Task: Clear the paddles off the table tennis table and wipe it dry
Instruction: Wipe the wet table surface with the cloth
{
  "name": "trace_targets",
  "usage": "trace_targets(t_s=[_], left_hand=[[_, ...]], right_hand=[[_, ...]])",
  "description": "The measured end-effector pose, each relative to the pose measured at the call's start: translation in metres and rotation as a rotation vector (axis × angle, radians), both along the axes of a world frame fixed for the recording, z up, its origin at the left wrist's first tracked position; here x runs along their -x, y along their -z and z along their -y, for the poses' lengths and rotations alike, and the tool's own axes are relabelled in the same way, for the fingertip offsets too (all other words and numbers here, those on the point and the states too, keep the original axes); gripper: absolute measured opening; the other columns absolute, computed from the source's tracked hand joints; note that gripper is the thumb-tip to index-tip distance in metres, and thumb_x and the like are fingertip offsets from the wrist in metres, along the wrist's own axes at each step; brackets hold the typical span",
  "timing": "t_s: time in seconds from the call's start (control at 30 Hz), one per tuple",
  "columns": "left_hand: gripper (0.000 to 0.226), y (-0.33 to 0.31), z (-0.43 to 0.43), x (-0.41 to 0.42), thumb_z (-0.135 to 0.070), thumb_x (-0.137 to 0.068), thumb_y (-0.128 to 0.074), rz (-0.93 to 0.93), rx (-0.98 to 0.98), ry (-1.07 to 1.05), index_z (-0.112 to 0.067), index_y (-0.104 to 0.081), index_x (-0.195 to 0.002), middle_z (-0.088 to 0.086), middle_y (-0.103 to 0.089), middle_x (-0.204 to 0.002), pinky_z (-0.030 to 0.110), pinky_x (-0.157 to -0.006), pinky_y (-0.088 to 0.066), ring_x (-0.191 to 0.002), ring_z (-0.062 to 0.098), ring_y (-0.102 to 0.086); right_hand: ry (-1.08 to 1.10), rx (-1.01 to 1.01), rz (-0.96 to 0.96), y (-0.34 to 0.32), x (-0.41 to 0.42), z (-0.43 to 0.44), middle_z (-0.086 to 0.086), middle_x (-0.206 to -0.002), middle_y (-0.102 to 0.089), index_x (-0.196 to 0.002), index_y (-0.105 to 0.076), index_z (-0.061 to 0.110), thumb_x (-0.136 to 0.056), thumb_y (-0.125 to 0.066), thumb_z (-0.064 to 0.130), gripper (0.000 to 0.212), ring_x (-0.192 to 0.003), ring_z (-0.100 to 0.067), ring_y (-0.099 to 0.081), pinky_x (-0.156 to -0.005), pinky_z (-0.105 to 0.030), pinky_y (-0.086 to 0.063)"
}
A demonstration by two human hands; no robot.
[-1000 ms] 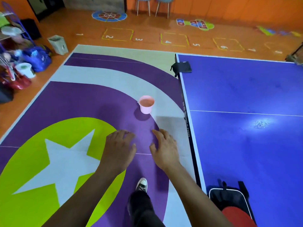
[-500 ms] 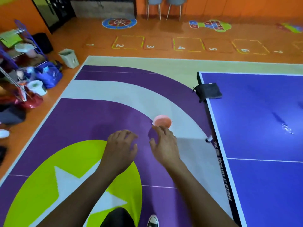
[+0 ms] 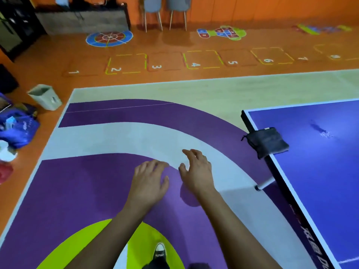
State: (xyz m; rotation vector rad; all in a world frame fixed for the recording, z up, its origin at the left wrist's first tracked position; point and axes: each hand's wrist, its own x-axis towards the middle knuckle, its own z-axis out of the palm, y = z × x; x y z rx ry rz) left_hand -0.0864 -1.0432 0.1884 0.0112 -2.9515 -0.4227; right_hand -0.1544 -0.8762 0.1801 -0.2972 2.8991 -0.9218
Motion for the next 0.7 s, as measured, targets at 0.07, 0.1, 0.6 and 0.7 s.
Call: trace_targets(t_s=[0.07,0.1,0.6,0.7], left_hand=[[0.042,-0.005,0.024,0.047,-0.040,-0.087,-0.044,0.014,-0.008,0.054,-0.023,-0.067,-0.118,-0.001,-0.066,-0.114,0.042,-0.090,-0.046,-0.105,0.027,-0.062],[0.040,-0.007,0.035,0.069,-0.038,-0.088,-0.046,0.017,-0.012,0.070,-0.024,-0.066,-0.118,-0.002,-0.065,-0.116,0.041,-0.092,-0.045,-0.107,0.026,-0.060],[0.036,-0.002,0.045,0.392,-0.036,-0.088,-0.046,0.064,0.006,0.443,-0.024,-0.065,-0.117,-0.001,-0.065,-0.114,0.043,-0.094,-0.043,-0.108,0.027,-0.058],[0.047,-0.004,0.029,0.455,-0.043,-0.088,-0.035,0.077,0.030,0.542,-0.023,-0.065,-0.117,-0.001,-0.063,-0.112,0.042,-0.094,-0.041,-0.107,0.028,-0.057]], right_hand=[[0.045,0.004,-0.021,-0.003,0.036,0.024,-0.006,-0.151,-0.048,-0.146,-0.053,0.023,-0.095,-0.050,0.035,0.053,-0.135,-0.028,-0.047,-0.111,-0.041,-0.033],[0.068,-0.008,-0.031,-0.003,0.053,0.031,-0.006,-0.151,-0.048,-0.146,-0.053,0.023,-0.097,-0.052,0.033,0.051,-0.135,-0.028,-0.048,-0.111,-0.042,-0.033],[0.455,0.054,0.130,0.035,0.319,0.050,-0.003,-0.148,-0.049,-0.146,-0.052,0.022,-0.099,-0.053,0.030,0.048,-0.131,-0.026,-0.048,-0.111,-0.040,-0.033],[0.527,0.054,0.146,0.029,0.364,0.038,0.000,-0.149,-0.047,-0.146,-0.051,0.024,-0.099,-0.054,0.030,0.048,-0.130,-0.026,-0.047,-0.110,-0.039,-0.032]])
